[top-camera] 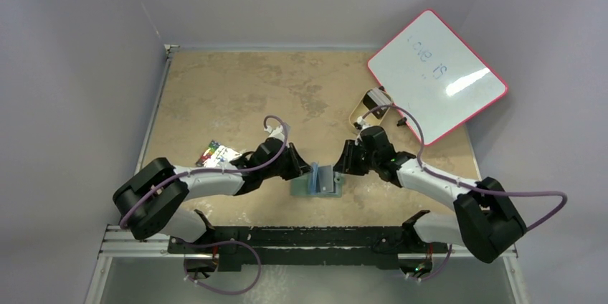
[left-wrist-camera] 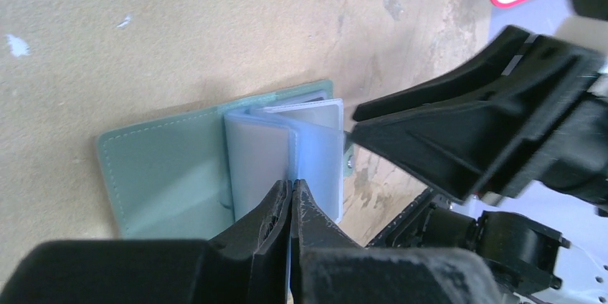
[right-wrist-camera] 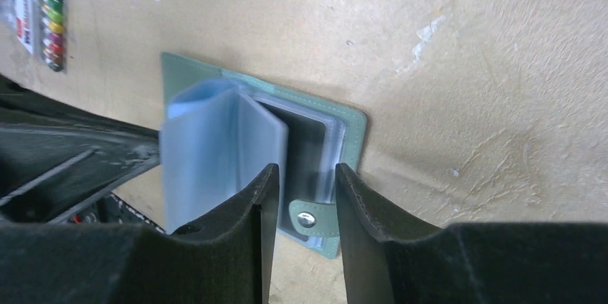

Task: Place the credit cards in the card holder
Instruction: Turn over the card slot in the card holder, then pick up the credit card from the storage box.

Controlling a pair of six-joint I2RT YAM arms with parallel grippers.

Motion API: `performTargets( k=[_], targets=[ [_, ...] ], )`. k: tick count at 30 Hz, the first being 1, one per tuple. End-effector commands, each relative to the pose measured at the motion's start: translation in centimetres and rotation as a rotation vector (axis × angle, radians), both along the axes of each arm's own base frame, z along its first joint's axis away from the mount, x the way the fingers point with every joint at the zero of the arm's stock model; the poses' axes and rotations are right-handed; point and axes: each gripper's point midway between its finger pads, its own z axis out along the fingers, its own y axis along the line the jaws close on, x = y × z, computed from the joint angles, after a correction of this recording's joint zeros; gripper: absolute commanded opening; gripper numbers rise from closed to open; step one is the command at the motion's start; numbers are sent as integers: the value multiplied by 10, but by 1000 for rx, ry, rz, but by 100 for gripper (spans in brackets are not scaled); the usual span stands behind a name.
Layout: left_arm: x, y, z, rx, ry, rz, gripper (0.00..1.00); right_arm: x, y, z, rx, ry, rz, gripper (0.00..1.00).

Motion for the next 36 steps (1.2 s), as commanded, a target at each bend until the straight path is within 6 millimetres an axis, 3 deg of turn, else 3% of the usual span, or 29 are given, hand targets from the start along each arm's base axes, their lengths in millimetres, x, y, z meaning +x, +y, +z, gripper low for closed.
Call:
performTargets(
  k=[1, 9, 16, 23, 27, 32, 36],
  targets=[
    [7, 6, -2, 65, -21, 20, 0, 16, 2, 38, -7, -90, -7, 38],
    [12, 17, 2, 128, -46, 48, 0, 40, 5, 73, -2, -206, -27, 40],
    [16, 23, -1, 189, -44, 68, 4, 52, 10, 85, 6, -232, -36, 41],
    [16, 17, 7, 172, -50, 57, 5, 44, 17, 72, 43, -191, -8, 41],
    [17, 24, 11, 182, -57, 82, 11, 50, 15, 71, -3, -180, -6, 42],
    [18, 36, 24, 213, -97, 104, 31, 98, -13, 97, -242, -333, -62, 46],
    [20, 50, 39, 271, -148, 110, 53, 142, -57, 121, -488, -414, -172, 49]
  ],
)
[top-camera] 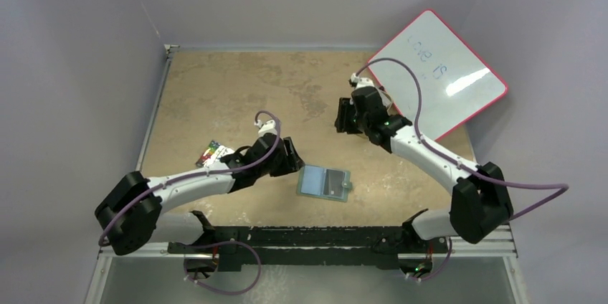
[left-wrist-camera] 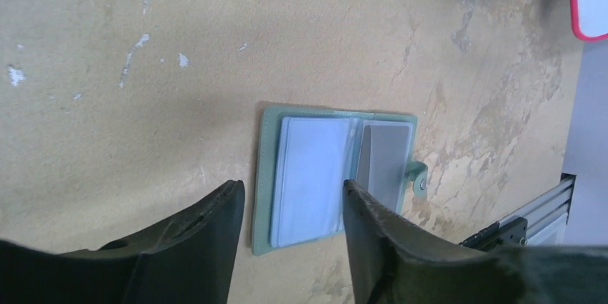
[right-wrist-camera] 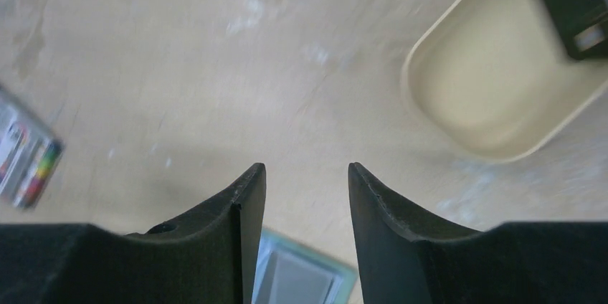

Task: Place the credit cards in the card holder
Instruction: Pick up the credit card from the storage box.

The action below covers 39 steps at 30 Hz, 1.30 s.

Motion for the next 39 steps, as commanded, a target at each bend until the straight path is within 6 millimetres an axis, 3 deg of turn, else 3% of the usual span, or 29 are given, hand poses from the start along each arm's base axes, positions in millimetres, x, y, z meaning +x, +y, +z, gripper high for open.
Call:
performTargets(
  k=[1, 6, 14, 19, 28, 39],
  targets=[
    [11, 9, 38, 40, -116, 1, 58, 57, -58, 43, -299, -169, -150, 50],
    [9, 29, 69, 98, -190, -12, 66, 100, -102, 50, -529, -210, -224, 54],
    [0, 61, 109, 183, -274, -19, 68, 138, -136, 11, -776, -102, -232, 57],
    [-5, 79, 117, 222, -299, -7, 69, 150, -146, -6, -850, -55, -233, 57],
    [-10, 81, 128, 199, -322, -20, 69, 157, -159, -26, -957, 8, -223, 56],
    [-11, 81, 130, 186, -328, -19, 70, 162, -159, -12, -955, -10, -235, 43]
  ],
)
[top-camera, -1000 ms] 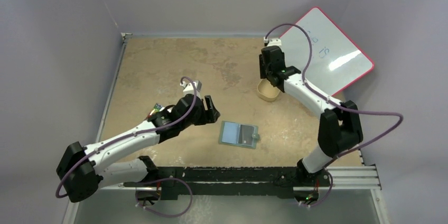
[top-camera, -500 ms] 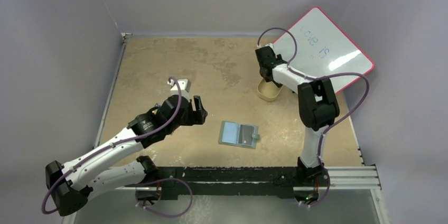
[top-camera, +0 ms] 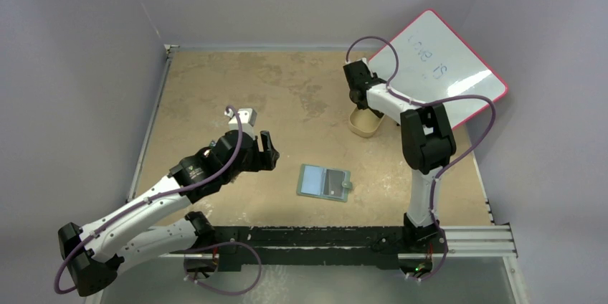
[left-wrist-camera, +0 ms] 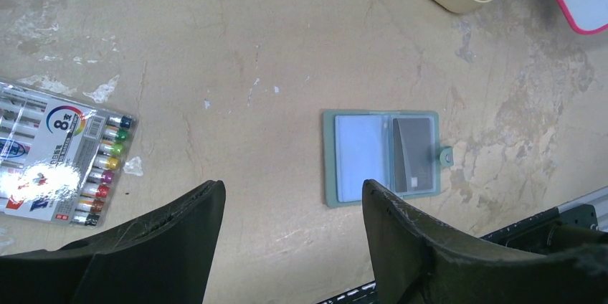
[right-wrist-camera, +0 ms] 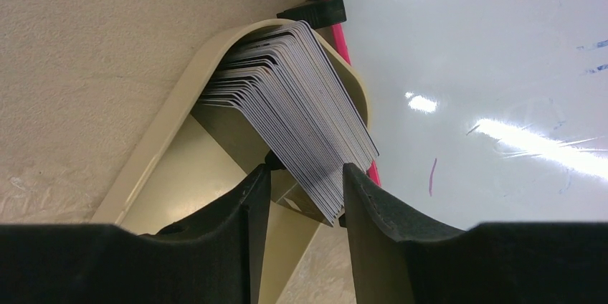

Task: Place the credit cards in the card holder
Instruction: Pick up the credit card from the storage box.

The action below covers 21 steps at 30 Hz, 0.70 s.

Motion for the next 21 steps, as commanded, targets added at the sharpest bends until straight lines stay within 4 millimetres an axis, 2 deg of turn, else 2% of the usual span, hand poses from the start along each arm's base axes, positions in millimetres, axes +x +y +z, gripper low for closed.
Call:
performTargets(
  k=[1, 21],
  targets=[
    [4, -2, 23, -30, -53, -2, 70, 12, -8, 34, -25, -84, -33, 43],
    [5, -2, 21, -24, -51, 2, 70, 13, -7, 53, -10, -114, -23, 31]
  ],
)
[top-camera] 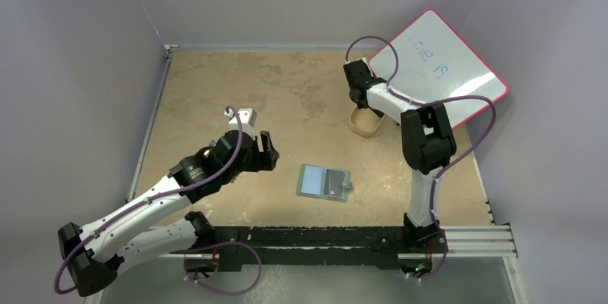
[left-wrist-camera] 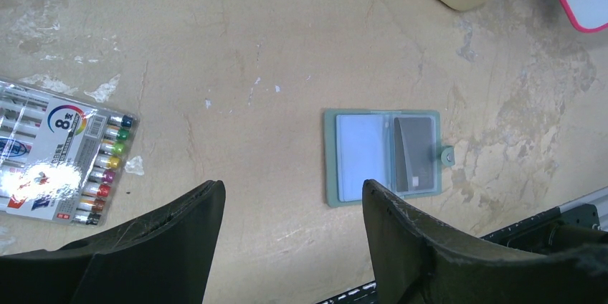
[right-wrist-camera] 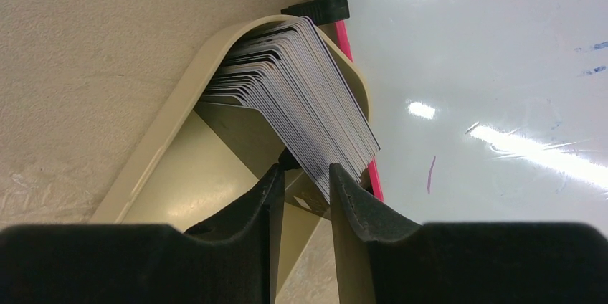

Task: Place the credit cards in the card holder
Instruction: Pick up the credit card from the storage box.

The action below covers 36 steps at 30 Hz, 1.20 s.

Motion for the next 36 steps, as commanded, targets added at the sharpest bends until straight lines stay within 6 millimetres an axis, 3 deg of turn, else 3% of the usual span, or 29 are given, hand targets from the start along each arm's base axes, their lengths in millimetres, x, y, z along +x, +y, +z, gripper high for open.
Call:
performTargets(
  k=[1, 15, 22, 28, 34, 36],
  targets=[
    [5, -2, 22, -29, -53, 2, 70, 12, -9, 51, -8, -122, -36, 31],
    [5, -1, 25, -37, -61, 7, 70, 9, -9, 62, 0, -125, -47, 27],
    [4, 0, 26, -40, -65, 9, 70, 6, -6, 66, 21, -122, -39, 19],
    [3, -1, 25, -45, -63, 5, 70, -1, 11, 64, 136, -79, 6, 13],
    [4, -3, 21, -55, -51, 8, 70, -20, 39, 57, 291, -9, 81, 0],
    [4, -4, 16, -55, -36, 15, 69, -26, 47, 61, 337, -9, 91, 0]
  ],
)
